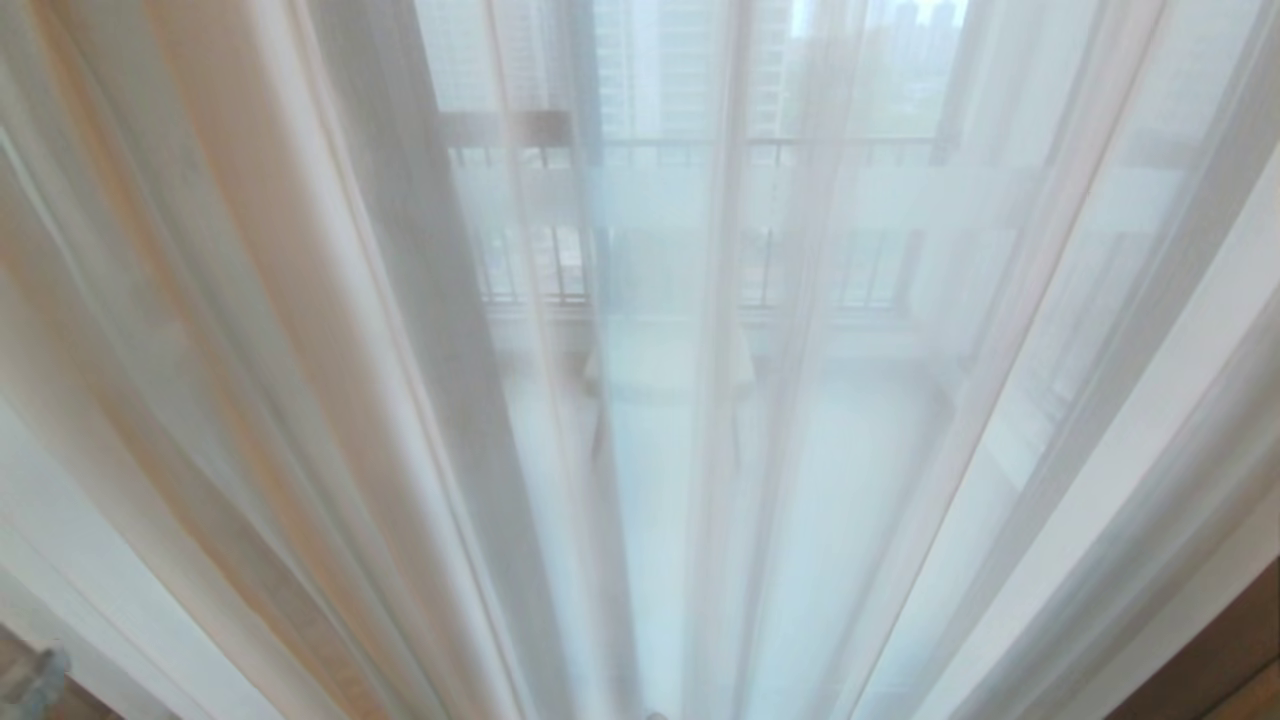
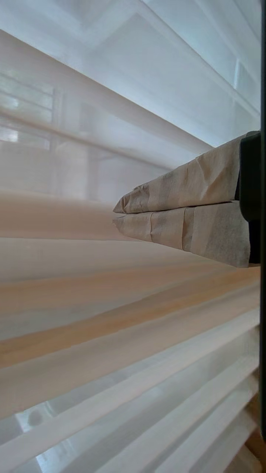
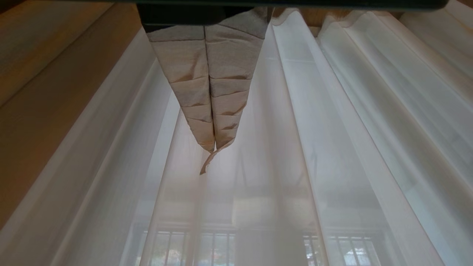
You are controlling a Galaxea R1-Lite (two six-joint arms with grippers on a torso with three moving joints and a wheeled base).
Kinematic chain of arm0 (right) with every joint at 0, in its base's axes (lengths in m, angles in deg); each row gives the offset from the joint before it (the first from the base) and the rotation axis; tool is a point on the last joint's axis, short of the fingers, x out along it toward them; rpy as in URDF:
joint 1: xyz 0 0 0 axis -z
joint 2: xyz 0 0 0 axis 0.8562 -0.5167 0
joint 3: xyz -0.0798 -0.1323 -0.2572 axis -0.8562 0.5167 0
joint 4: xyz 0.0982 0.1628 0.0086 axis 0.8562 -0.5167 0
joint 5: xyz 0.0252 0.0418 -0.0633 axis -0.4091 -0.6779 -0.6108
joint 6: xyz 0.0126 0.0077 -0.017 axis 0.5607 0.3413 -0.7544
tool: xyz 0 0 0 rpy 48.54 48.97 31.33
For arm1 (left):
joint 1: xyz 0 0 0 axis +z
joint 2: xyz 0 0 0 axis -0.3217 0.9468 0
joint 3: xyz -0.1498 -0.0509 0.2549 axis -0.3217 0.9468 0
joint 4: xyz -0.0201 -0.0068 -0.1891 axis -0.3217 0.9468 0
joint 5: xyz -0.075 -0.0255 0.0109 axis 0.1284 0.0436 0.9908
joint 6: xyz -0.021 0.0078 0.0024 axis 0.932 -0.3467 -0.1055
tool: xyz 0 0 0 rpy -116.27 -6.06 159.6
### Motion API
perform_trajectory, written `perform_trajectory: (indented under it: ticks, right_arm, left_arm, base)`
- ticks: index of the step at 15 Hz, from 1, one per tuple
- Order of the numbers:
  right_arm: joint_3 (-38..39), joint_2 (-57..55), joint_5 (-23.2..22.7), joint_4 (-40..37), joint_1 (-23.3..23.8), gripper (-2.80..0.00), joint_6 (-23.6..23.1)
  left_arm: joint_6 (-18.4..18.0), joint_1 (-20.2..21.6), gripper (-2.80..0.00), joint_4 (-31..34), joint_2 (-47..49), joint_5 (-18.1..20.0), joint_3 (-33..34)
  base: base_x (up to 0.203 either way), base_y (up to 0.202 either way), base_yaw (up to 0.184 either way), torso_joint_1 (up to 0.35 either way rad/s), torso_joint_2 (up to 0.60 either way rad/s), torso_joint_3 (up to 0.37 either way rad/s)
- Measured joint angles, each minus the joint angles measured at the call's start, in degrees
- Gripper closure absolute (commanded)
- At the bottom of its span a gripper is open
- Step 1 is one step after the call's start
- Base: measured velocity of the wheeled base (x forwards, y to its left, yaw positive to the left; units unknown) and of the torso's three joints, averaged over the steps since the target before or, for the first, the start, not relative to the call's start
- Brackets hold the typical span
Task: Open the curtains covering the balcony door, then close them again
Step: Close the inner curtains on both sides, then close the outer curtains on both sides
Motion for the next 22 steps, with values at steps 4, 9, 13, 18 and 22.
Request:
perform_trajectory:
  ticks: [4, 9, 13, 18, 22]
  right_arm:
    - [0.00, 0.00, -0.01, 0.00, 0.00, 0.00, 0.01]
    - [0.00, 0.00, -0.01, 0.02, 0.00, 0.00, 0.00]
    - [0.00, 0.00, -0.01, 0.00, 0.00, 0.00, 0.00]
    - [0.00, 0.00, -0.01, 0.00, 0.00, 0.00, -0.01]
    - [0.00, 0.00, -0.01, 0.00, 0.02, 0.00, 0.00]
  left_arm:
    - [-4.03, -2.18, 0.00, 7.78, -4.16, 0.13, 2.28]
    - [-3.87, -4.86, 0.00, 15.88, -11.69, -2.32, 2.46]
    - [-3.65, -4.49, 0.00, 16.12, -18.15, -2.52, 2.46]
    - [-3.65, -4.45, 0.00, 16.17, -19.69, -2.45, 2.46]
    - [-3.69, -4.45, 0.00, 16.15, -19.72, -2.41, 2.46]
  base:
    - [0.000, 0.000, 0.000, 0.000, 0.00, 0.000]
    - [0.000, 0.000, 0.000, 0.000, 0.00, 0.000]
    - [0.000, 0.000, 0.000, 0.000, 0.00, 0.000]
    - [0.000, 0.000, 0.000, 0.000, 0.00, 0.000]
    - [0.000, 0.000, 0.000, 0.000, 0.00, 0.000]
